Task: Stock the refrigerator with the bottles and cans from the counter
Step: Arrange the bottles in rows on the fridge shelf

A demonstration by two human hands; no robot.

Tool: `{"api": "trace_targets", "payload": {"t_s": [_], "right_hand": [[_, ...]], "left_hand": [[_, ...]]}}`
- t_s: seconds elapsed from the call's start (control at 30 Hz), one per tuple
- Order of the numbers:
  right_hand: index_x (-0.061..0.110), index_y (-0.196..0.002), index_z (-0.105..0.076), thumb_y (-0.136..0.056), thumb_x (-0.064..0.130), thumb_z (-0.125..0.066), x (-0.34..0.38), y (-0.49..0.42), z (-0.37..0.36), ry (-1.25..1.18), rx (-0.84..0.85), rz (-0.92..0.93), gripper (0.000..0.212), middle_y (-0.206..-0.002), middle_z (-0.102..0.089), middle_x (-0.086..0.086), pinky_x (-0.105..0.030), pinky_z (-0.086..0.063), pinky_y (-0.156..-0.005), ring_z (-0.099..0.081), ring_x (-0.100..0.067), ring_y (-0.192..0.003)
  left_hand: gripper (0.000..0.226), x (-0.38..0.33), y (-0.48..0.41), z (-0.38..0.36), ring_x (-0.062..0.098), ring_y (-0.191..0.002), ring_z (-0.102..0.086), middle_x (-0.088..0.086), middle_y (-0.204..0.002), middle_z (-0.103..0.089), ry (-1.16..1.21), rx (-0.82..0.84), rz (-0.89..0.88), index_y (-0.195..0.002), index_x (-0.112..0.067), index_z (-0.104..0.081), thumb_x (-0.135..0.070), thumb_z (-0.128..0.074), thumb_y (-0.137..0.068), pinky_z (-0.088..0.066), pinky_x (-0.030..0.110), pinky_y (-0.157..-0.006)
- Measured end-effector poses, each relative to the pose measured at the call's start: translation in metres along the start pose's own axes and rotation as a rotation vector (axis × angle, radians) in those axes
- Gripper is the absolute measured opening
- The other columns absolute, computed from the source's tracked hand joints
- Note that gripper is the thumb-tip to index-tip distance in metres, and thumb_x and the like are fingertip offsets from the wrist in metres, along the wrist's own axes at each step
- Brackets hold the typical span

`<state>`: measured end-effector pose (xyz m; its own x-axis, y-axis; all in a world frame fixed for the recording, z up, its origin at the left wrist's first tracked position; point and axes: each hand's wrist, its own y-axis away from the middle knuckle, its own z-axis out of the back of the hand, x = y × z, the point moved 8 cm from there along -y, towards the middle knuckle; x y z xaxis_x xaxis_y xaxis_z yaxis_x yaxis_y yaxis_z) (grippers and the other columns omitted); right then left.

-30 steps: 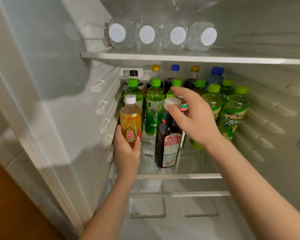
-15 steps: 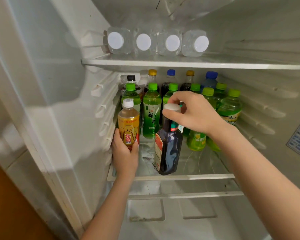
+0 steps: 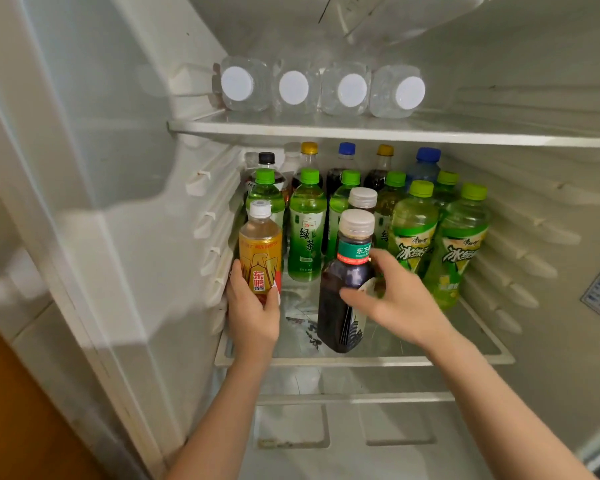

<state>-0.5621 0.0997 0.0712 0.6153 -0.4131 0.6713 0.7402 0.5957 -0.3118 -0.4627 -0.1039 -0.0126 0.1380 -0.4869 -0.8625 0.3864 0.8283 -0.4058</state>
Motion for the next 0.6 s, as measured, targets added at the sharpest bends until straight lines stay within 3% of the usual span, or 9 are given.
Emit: {"api": "trace_targets", "payload": {"t_s": [0.1, 0.17, 0.4, 0.6], "right_hand": [[0.034, -0.147, -0.021, -0.071, 0.025, -0.076, -0.014, 0.021, -0.015, 0.023, -0.030, 0.002, 0.094, -0.120, -0.058, 0.014, -0.029, -0.048, -0.086, -0.058, -0.016, -0.110], [0.032, -0.147, -0.022, -0.067, 0.029, -0.079, -0.014, 0.025, -0.016, 0.097, -0.138, 0.036, 0.098, -0.127, -0.058, 0.010, -0.029, -0.048, -0.084, -0.059, -0.019, -0.109], [0.021, -0.138, -0.044, -0.064, 0.048, -0.080, -0.006, 0.024, -0.031, 0.176, -0.347, 0.028, 0.087, -0.112, -0.068, -0.001, -0.031, -0.050, -0.071, -0.066, -0.022, -0.095], [0.019, -0.144, -0.027, -0.079, 0.061, -0.059, 0.002, 0.012, -0.057, 0.399, -0.321, -0.072, 0.084, -0.102, -0.068, -0.003, -0.031, -0.046, -0.063, -0.067, -0.028, -0.086]], "left_hand": [[0.077, 0.001, -0.002, -0.001, 0.025, -0.135, -0.038, 0.006, -0.148, -0.035, -0.021, -0.009, 0.018, -0.149, -0.016, -0.020, -0.020, -0.066, -0.087, -0.036, 0.040, -0.107], [0.078, 0.001, -0.001, -0.002, 0.025, -0.136, -0.036, 0.006, -0.149, -0.034, -0.030, -0.012, 0.011, -0.149, -0.016, -0.018, -0.019, -0.065, -0.087, -0.035, 0.040, -0.109], [0.077, -0.002, -0.001, -0.001, 0.025, -0.138, -0.032, 0.010, -0.150, -0.033, -0.028, -0.036, -0.003, -0.149, -0.012, -0.019, -0.016, -0.065, -0.087, -0.029, 0.038, -0.113], [0.077, -0.005, 0.003, 0.003, 0.026, -0.136, -0.036, 0.010, -0.149, -0.035, 0.007, -0.038, -0.026, -0.150, -0.013, -0.019, -0.014, -0.064, -0.087, -0.036, 0.046, -0.109]]}}
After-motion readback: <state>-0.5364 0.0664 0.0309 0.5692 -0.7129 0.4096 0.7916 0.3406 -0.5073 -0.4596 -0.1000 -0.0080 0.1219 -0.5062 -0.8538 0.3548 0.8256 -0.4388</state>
